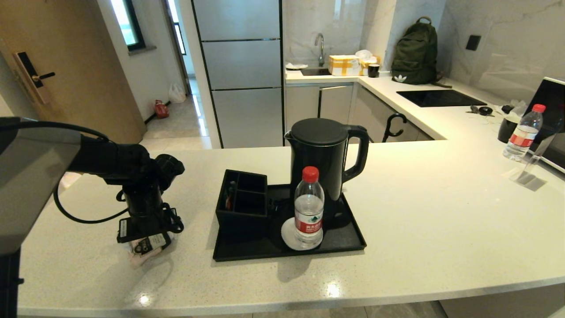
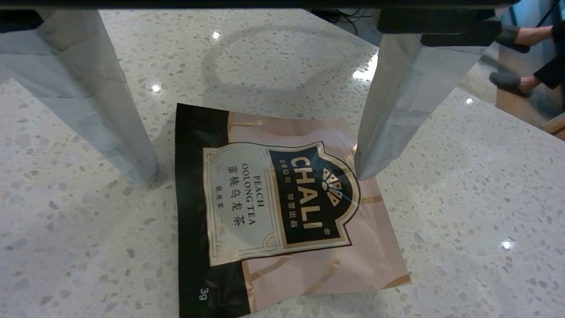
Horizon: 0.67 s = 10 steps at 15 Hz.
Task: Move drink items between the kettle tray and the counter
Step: Return the tea bag to its original position
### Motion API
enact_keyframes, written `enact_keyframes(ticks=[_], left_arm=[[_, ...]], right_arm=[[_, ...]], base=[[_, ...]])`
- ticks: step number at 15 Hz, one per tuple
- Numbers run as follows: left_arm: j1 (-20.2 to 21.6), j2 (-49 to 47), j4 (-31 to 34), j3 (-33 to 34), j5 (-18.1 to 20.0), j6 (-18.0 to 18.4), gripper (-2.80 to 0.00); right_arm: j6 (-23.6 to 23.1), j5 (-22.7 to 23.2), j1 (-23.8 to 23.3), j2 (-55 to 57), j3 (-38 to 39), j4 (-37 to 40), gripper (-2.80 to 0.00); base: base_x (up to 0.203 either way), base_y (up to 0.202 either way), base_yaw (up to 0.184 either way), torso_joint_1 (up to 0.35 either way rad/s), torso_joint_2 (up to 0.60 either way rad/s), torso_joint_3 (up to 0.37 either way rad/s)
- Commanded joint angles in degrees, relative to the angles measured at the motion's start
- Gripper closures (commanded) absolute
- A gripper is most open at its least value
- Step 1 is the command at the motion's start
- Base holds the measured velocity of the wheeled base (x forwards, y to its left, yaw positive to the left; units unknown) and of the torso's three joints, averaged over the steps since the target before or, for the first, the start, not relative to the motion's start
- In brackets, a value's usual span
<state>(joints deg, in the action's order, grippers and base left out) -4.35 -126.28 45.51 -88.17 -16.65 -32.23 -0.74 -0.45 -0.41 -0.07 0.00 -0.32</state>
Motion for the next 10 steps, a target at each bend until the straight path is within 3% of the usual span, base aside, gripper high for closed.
enact_keyframes(ticks=[1, 4, 5, 9, 10], left_arm=[[-0.01, -1.51, 0.40, -0.26, -0.65, -0.26, -2.80], [0.05, -3.01, -0.11, -0.40, -0.93, -0.40, -2.80], [0.05, -3.71, -0.25, -0.33, -0.93, -0.47, 0.00], [0.13, -4.06, -0.34, 0.02, -1.28, -0.47, 0.00], [0.13, -4.72, -0.28, -0.48, 0.79, -0.52, 0.00]], right_arm=[[-0.05, 0.01, 0.06, 0.07, 0.00, -0.03, 0.00], [-0.05, 0.01, 0.06, 0.07, 0.00, -0.03, 0.00], [-0.05, 0.01, 0.06, 0.07, 0.00, -0.03, 0.00], [-0.05, 0.01, -0.02, 0.07, 0.00, -0.03, 0.00], [-0.05, 0.01, -0.02, 0.07, 0.00, -0.03, 0.00]], base=[[0.000, 0.000, 0.000, 0.000, 0.00, 0.000], [0.000, 0.000, 0.000, 0.000, 0.00, 0.000], [0.000, 0.000, 0.000, 0.000, 0.00, 0.000], [0.000, 0.000, 0.000, 0.000, 0.00, 0.000], [0.000, 0.000, 0.000, 0.000, 0.00, 0.000]])
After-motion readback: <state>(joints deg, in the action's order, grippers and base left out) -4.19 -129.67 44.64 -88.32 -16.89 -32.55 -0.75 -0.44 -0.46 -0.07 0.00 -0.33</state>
